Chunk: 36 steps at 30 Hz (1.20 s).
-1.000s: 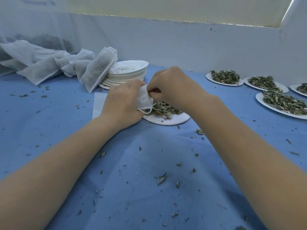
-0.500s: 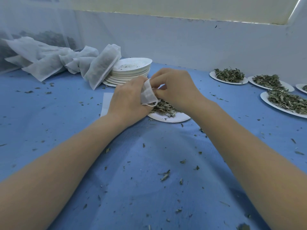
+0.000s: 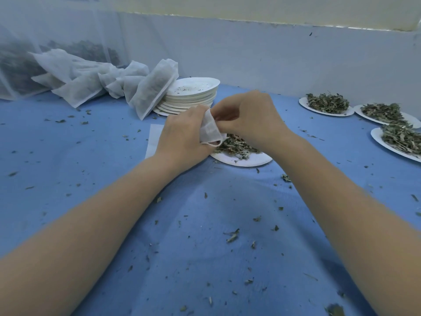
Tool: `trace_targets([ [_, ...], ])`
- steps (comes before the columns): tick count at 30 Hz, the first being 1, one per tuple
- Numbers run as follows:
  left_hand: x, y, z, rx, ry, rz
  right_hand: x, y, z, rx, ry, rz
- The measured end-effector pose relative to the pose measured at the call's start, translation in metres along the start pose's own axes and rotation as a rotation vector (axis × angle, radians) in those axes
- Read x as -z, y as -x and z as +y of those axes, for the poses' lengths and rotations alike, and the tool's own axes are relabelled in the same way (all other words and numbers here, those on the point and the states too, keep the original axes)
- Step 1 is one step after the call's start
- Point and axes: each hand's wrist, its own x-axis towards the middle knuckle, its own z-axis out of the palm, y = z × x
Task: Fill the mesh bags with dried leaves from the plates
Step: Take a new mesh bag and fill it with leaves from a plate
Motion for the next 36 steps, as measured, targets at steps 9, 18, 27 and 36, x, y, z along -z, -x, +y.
trace_targets([
  [9,0.003,-0.004,0.004,0.12,-0.049,-0.065,0.013,0.003,0.005,-0.017,-0.099,-0.253],
  [18,-0.006,0.007,0.012,0.325,-0.122,-0.005,0.008,0.002,0.025,-0.187,0.468,-0.204],
  [27,-0.005,0.006,0.002,0.307,-0.091,-0.006,-0.011,0.004,0.03,-0.123,0.579,-0.202],
  [36,-0.009,0.005,0.001,0.239,-0.122,-0.047,0.034,0.01,0.042,-0.197,0.061,0.033],
])
